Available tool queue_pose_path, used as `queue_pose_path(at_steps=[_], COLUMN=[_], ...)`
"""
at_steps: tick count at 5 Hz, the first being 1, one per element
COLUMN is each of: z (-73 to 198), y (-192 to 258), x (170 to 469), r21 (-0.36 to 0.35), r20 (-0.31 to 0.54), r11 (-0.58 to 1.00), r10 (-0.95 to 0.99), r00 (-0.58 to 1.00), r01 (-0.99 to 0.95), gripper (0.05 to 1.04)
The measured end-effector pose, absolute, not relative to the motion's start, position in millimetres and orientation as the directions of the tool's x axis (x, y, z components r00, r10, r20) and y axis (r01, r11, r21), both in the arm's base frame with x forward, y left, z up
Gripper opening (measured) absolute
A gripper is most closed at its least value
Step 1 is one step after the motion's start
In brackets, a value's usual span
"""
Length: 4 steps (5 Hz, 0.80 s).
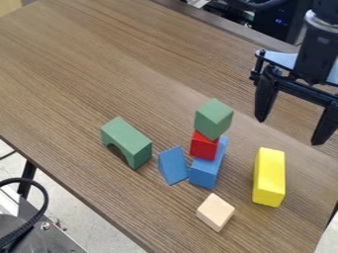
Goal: Put the yellow block on top of the green arch
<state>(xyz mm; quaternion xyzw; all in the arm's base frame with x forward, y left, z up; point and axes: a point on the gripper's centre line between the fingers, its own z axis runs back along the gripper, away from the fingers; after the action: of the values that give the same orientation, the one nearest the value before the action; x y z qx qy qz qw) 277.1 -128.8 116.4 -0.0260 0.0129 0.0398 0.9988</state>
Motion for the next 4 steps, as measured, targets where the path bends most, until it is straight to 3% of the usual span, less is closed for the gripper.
queue_pose_path(at_steps=[3,4], z=[91,86], y=[-147,-156], x=[272,273], r21=[0.003,-0.022], r20=[-0.044,-0.040], r11=[0.996,0.995], r10=[0.093,0.096], r00=[0.995,0.995], r01=[-0.093,-0.097], gripper=[1.001,1.001])
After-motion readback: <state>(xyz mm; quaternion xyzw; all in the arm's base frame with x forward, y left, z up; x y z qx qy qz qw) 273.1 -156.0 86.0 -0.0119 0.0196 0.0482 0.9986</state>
